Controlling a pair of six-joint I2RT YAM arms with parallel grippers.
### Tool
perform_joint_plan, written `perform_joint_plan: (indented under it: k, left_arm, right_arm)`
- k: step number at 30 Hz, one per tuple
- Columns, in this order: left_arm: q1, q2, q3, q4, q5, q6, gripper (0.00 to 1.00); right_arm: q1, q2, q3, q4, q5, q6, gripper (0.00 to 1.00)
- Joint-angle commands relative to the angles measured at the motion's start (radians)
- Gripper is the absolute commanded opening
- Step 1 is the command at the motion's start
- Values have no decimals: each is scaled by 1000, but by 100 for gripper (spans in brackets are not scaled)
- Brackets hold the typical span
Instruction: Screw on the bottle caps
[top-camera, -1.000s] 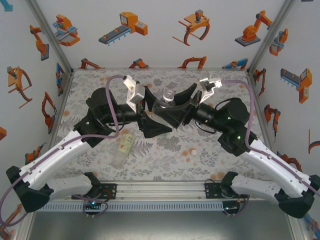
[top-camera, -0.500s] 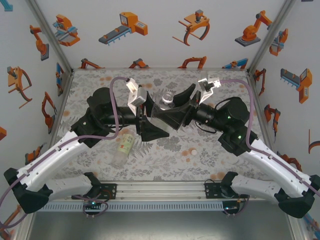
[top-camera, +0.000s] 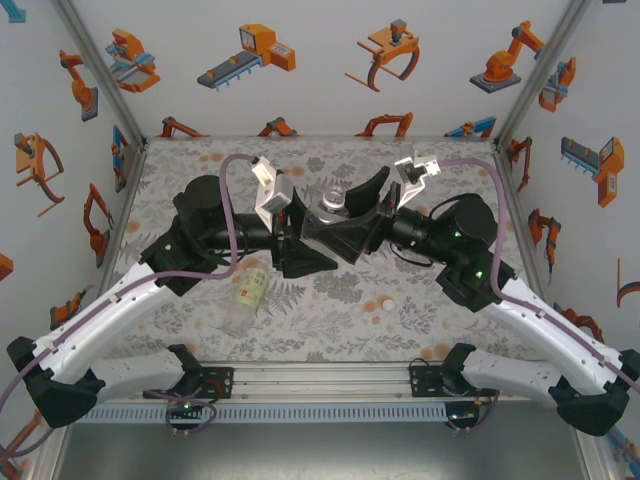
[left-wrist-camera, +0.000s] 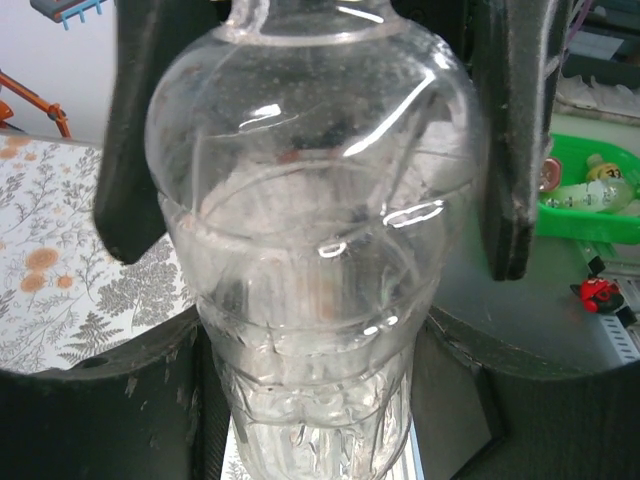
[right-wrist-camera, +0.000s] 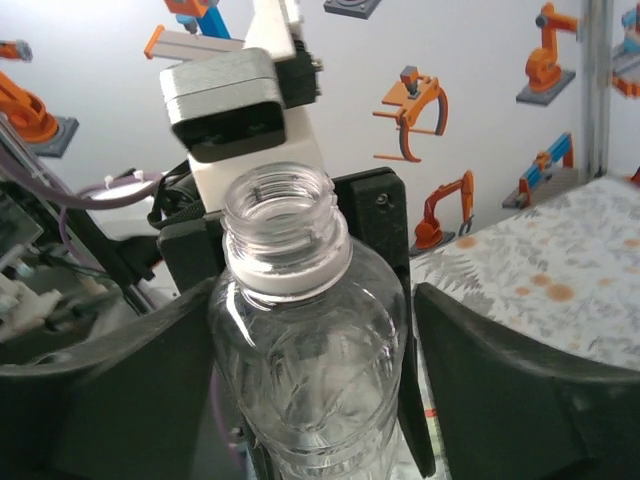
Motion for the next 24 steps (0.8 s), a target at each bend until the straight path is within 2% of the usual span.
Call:
perform_joint_plan:
  k: [1, 7, 10, 13, 19, 24]
  left_arm:
    - [4, -49, -16, 3, -34, 26, 43]
    - [26, -106, -46, -89, -225, 60, 38]
    - [40, -132, -58, -146, -322, 75, 33]
    - [71, -159, -76, -173, -391, 60, 26]
    - [123, -207, -111, -185, -431, 11, 16]
    - [145, -200, -100, -240, -431, -25, 11]
  right_arm:
    - [1, -26, 50, -66, 76, -40, 82]
    - [1, -68, 98, -308, 259, -130, 84]
    - [1, -80, 97, -426, 377, -129, 84]
    - [0, -88, 82, -511, 437, -120, 83]
    - [0, -58, 49, -727, 579, -41, 77]
    - [0, -25, -37, -823, 611, 41, 73]
